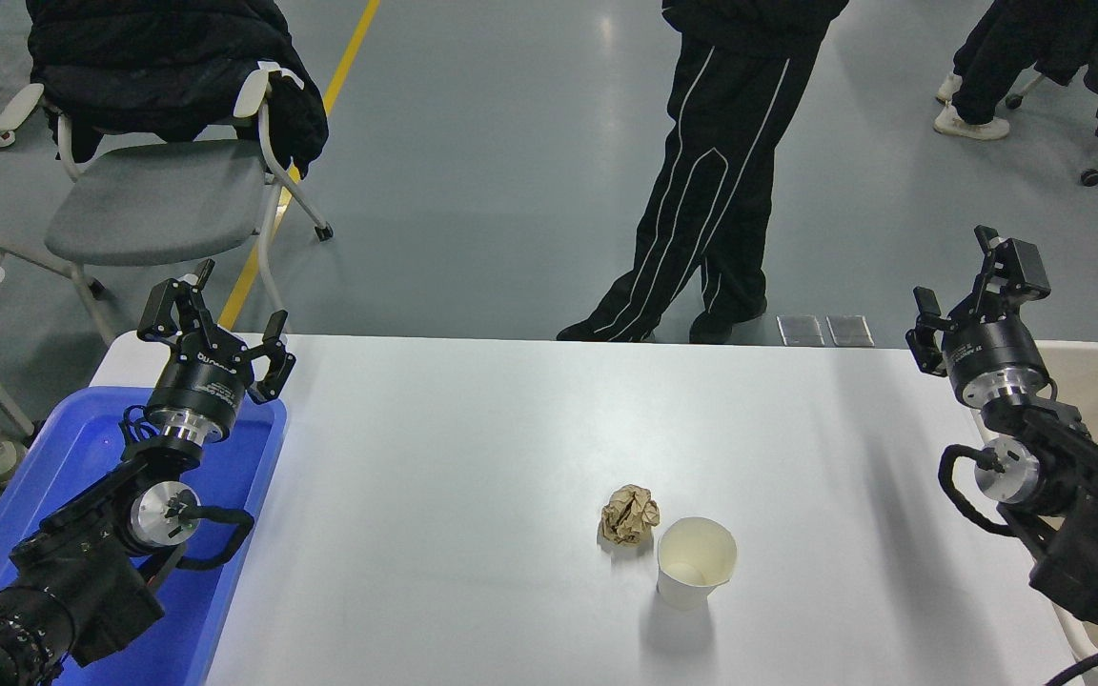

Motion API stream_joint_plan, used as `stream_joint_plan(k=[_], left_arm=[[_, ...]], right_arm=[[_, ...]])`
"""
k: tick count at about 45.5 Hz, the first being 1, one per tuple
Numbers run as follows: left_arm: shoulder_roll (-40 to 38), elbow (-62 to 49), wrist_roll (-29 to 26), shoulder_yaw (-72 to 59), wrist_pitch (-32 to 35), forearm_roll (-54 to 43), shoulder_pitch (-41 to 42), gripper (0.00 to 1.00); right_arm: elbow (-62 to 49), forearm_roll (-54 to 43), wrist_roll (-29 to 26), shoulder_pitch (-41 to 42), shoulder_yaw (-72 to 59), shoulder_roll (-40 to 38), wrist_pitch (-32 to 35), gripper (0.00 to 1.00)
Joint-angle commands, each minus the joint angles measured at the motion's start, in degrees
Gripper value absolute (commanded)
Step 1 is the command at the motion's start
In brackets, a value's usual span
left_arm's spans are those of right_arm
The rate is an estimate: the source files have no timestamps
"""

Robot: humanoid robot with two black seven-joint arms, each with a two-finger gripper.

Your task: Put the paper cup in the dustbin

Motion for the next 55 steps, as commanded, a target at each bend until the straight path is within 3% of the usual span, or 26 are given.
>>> stream_joint_plan(k=[1, 44, 55], left_arm=[[0.00, -0.02, 0.00, 0.00, 0.00, 0.00, 0.00, 1.00], [0.00, -0.02, 0.00, 0.00, 0.00, 0.00, 0.00, 1.00], [0.00, -0.02, 0.00, 0.00, 0.00, 0.00, 0.00, 1.00]], right_arm=[[-0.51, 0.00, -0.07, -0.28, -0.58, -0.03, 0.27, 1.00], [-1.39, -0.18, -0.07, 0.34, -1.29, -0.65, 0.35, 1.00], [0.54, -0.70, -0.16, 2.62, -8.40, -3.28, 0.35, 1.00]])
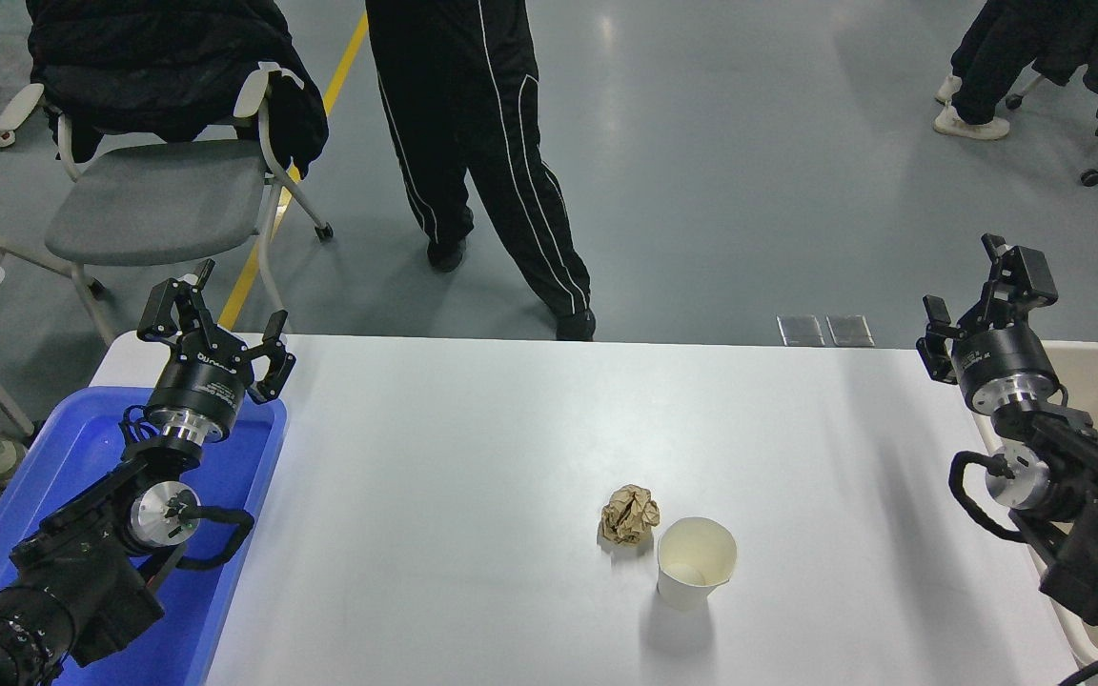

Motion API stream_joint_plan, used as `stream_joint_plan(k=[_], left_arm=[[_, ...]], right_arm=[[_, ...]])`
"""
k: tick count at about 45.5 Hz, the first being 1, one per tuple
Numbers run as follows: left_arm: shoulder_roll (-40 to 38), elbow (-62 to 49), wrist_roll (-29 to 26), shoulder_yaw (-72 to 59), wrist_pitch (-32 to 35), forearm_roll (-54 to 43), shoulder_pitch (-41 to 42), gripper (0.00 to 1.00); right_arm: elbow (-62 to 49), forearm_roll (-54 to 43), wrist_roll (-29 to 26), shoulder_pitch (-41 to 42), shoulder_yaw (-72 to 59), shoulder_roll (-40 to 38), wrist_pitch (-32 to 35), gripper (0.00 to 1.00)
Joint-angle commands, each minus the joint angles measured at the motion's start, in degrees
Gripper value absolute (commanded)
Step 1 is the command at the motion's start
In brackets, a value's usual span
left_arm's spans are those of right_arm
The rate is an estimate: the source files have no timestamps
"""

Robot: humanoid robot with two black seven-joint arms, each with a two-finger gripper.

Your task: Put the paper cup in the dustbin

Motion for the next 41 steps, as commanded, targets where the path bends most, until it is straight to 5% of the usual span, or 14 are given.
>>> stream_joint_plan(k=[1, 21, 41], left_arm=[[0.00, 0.00, 0.00, 0.00, 0.00, 0.00, 0.00, 1.00], [0.00, 0.00, 0.00, 0.00, 0.00, 0.00, 0.00, 1.00], [0.00, 0.00, 0.00, 0.00, 0.00, 0.00, 0.00, 1.00]], right_arm=[[2.25, -0.45, -0.09, 2.29, -6.76, -2.52, -0.07, 1.00], [14.30, -2.38, -0.35, 24.00, -50.79, -11.31, -0.07, 1.00], [26.95, -23.47, -0.61, 44.04, -80.85, -5.34, 0.99, 1.00]])
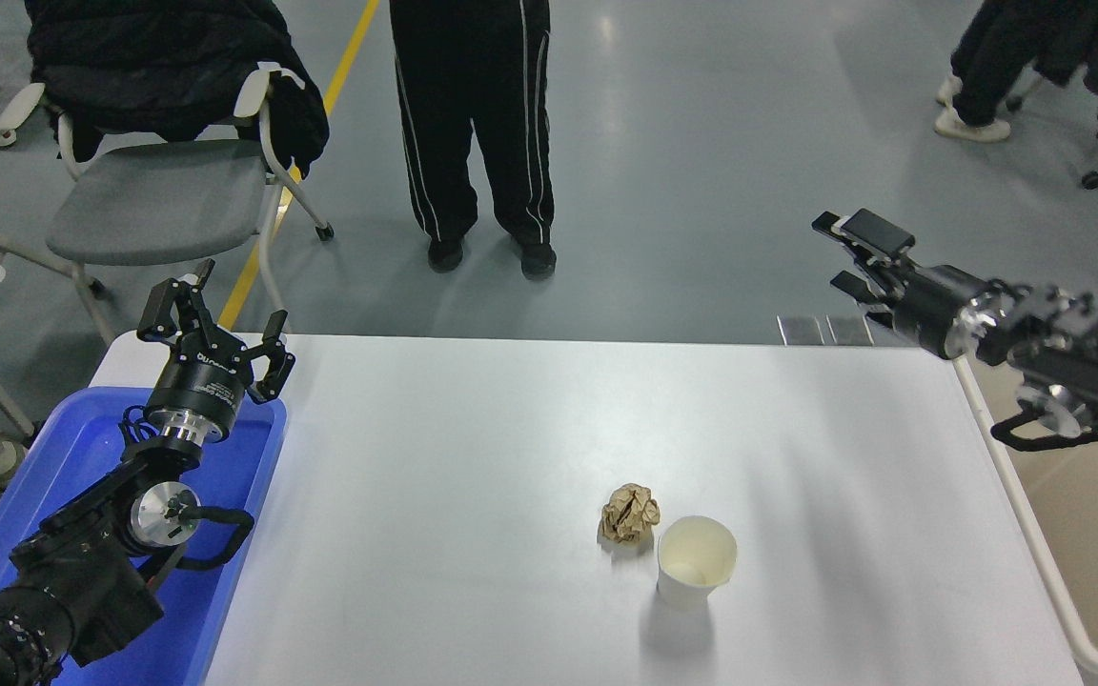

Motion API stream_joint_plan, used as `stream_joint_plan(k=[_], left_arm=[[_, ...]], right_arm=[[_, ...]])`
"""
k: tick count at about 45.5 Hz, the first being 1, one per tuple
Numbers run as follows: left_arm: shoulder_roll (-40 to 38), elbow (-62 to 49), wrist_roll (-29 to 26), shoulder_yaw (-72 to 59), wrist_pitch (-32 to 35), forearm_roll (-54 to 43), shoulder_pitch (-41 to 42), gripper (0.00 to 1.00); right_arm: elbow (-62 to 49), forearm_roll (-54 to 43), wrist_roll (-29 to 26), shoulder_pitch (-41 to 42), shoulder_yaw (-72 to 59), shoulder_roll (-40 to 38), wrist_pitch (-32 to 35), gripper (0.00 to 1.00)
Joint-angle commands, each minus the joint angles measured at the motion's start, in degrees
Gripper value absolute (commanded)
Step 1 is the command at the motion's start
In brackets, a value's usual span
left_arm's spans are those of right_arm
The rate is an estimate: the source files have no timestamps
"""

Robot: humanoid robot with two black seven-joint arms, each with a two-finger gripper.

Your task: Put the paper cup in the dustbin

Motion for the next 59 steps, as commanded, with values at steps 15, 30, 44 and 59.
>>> stream_joint_plan(k=[15, 30, 44, 59], left_arm=[[0.00, 0.00, 0.00, 0.00, 0.00, -0.01, 0.00, 1.00], [0.00, 0.00, 0.00, 0.00, 0.00, -0.01, 0.00, 1.00], [0.00, 0.00, 0.00, 0.00, 0.00, -0.01, 0.00, 1.00], [0.00, 0.00, 0.00, 0.00, 0.00, -0.01, 0.00, 1.00]], right_arm=[[12.29, -19.22, -0.06, 18.47, -31.45, 15.27, 2.26, 1.00], [13.88, -20.80, -0.06, 18.47, -33.46, 22.92, 4.10, 1.00], [10.98, -21.51, -0.06, 13.99, -34.79, 24.15, 3.40, 1.00], [6.94, -21.51, -0.06, 8.89, -34.79, 24.24, 3.05, 0.99]])
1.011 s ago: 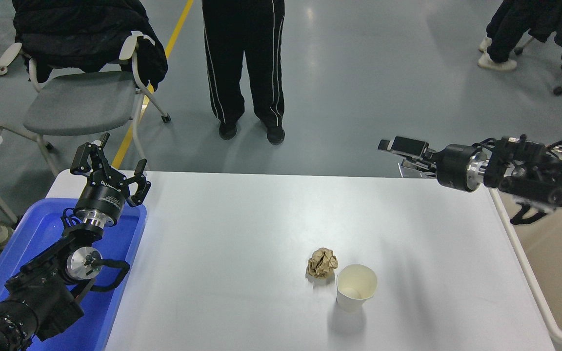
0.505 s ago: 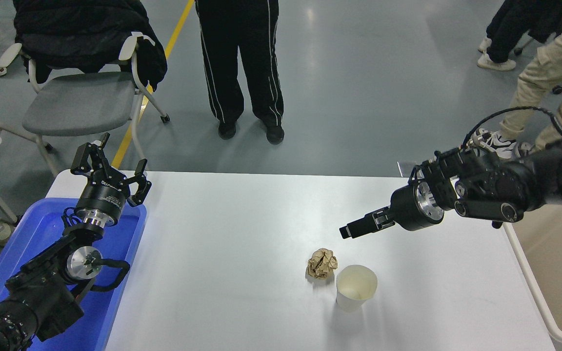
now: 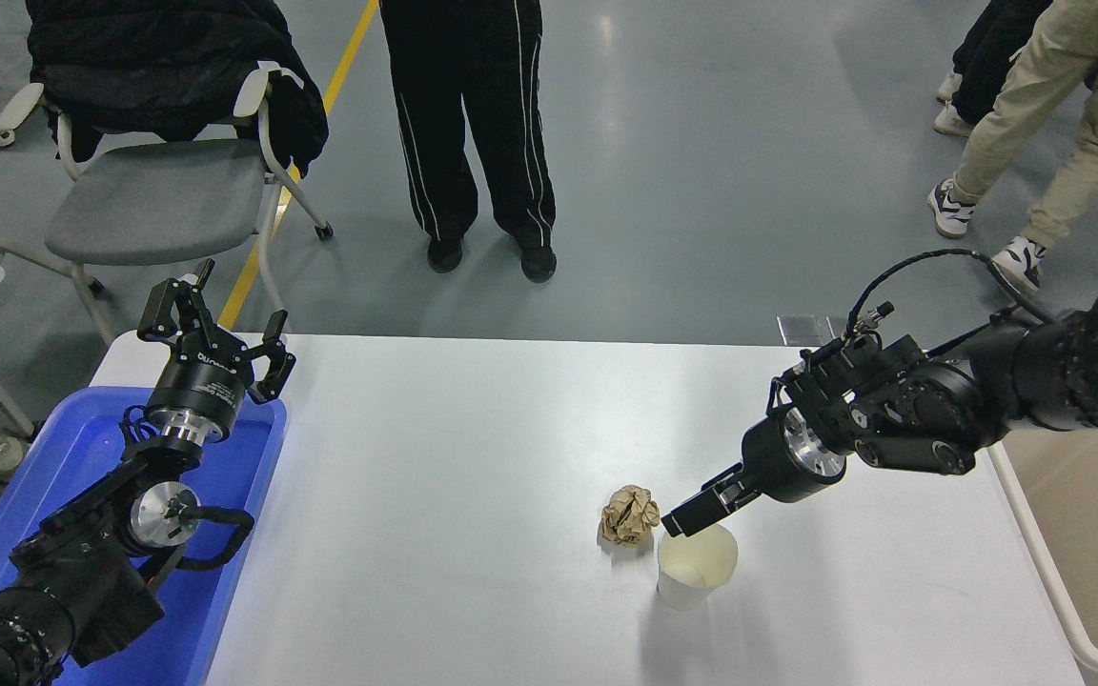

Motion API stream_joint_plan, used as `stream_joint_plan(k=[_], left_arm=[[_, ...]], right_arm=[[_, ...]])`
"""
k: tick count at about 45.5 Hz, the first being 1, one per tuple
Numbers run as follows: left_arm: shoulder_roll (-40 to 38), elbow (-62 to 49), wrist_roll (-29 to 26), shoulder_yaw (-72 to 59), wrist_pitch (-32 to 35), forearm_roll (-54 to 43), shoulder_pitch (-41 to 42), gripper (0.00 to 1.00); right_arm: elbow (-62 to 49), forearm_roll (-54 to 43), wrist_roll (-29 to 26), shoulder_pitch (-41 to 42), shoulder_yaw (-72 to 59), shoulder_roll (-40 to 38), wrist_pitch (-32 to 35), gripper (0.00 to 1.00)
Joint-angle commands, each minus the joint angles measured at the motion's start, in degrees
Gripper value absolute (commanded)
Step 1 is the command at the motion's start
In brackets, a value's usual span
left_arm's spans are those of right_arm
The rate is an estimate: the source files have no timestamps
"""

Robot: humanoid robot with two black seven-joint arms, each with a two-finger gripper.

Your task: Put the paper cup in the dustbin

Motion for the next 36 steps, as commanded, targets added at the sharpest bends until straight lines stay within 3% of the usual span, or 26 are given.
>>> stream_joint_plan(k=[1, 9, 17, 24, 31, 36], left_arm=[[0.00, 0.00, 0.00, 0.00, 0.00, 0.00, 0.00, 1.00], [0.00, 0.00, 0.00, 0.00, 0.00, 0.00, 0.00, 1.00], [0.00, 0.00, 0.00, 0.00, 0.00, 0.00, 0.00, 1.00], [0.00, 0.00, 0.00, 0.00, 0.00, 0.00, 0.00, 1.00], [0.00, 0.00, 0.00, 0.00, 0.00, 0.00, 0.00, 1.00], [0.00, 0.00, 0.00, 0.00, 0.00, 0.00, 0.00, 1.00]], right_arm=[[-2.27, -0.19, 0.00, -3.71, -0.30, 0.47, -0.38, 0.99], [-2.80, -0.28, 0.00, -5.46, -0.30, 0.55, -2.04, 0.96], [-4.82, -2.21, 0.27, -6.96, -0.21, 0.55, -4.07, 0.81], [-4.82, -2.83, 0.62, -7.14, -0.30, 0.55, -4.77, 0.47], [-4.82, -3.88, 0.53, -6.87, -0.30, 0.47, -4.60, 0.00], [-4.82, -3.97, 0.62, -6.87, -0.39, 0.38, -4.16, 0.00]])
